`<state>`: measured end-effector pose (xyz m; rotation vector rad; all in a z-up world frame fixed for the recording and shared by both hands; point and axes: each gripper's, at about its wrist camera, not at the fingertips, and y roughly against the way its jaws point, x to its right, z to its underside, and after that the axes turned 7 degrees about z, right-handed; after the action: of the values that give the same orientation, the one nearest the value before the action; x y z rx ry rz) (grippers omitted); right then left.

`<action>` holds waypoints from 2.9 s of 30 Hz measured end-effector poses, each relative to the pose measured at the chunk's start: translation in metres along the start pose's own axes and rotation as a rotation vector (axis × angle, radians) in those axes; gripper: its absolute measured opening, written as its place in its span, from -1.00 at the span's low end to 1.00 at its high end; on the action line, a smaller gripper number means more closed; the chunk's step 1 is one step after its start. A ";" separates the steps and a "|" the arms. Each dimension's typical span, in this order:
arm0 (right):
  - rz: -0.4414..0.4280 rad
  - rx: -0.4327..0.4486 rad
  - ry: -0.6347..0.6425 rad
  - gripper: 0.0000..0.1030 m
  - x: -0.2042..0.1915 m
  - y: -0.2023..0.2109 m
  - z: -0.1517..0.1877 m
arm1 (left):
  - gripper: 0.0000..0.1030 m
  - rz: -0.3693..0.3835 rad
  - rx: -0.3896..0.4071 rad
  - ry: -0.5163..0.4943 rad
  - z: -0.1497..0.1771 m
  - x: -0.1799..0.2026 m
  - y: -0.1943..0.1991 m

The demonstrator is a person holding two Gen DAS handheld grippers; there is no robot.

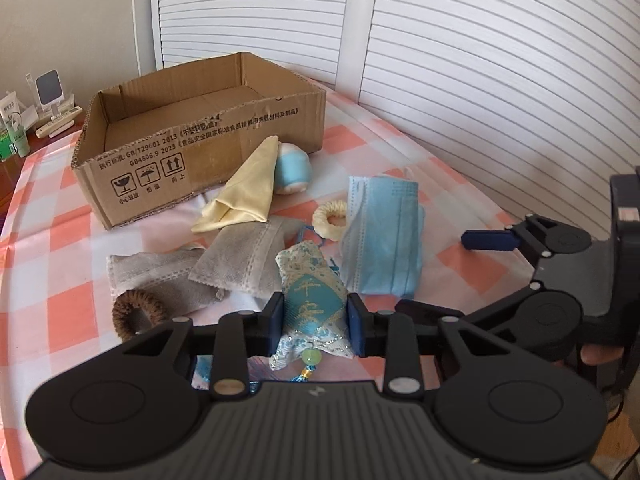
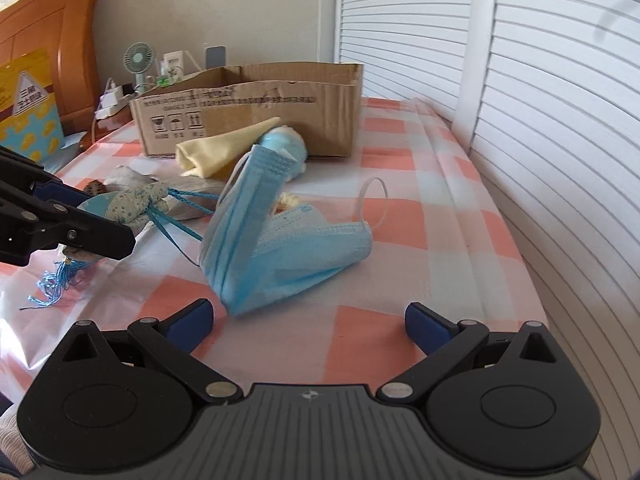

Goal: Organize soft objects
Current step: 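Lift the sachet with the left gripper while the right gripper grasps the blue mask, then drop the sachet into the box with the left gripper while the right gripper drops the mask in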

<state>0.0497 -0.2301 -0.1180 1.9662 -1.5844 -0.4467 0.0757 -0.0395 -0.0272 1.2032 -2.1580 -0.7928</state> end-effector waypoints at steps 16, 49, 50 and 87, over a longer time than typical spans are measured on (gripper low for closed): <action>-0.029 -0.007 0.004 1.00 -0.030 -0.011 -0.027 | -0.40 -0.057 -0.033 0.018 0.032 -0.031 0.023; -0.024 0.006 0.056 -0.32 -0.028 0.011 -0.046 | -0.39 -0.023 -0.040 -0.045 0.023 -0.033 0.032; -0.025 0.011 0.068 -0.32 -0.027 0.015 -0.047 | -0.40 -0.018 -0.041 -0.054 0.021 -0.032 0.035; -0.074 0.097 0.199 -0.32 -0.012 0.031 -0.135 | 0.43 -0.229 0.011 -0.202 -0.196 -0.115 -0.046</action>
<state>0.1015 -0.1934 0.0061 2.0766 -1.4366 -0.1978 0.2899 -0.0041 0.0537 1.4490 -2.2104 -1.0398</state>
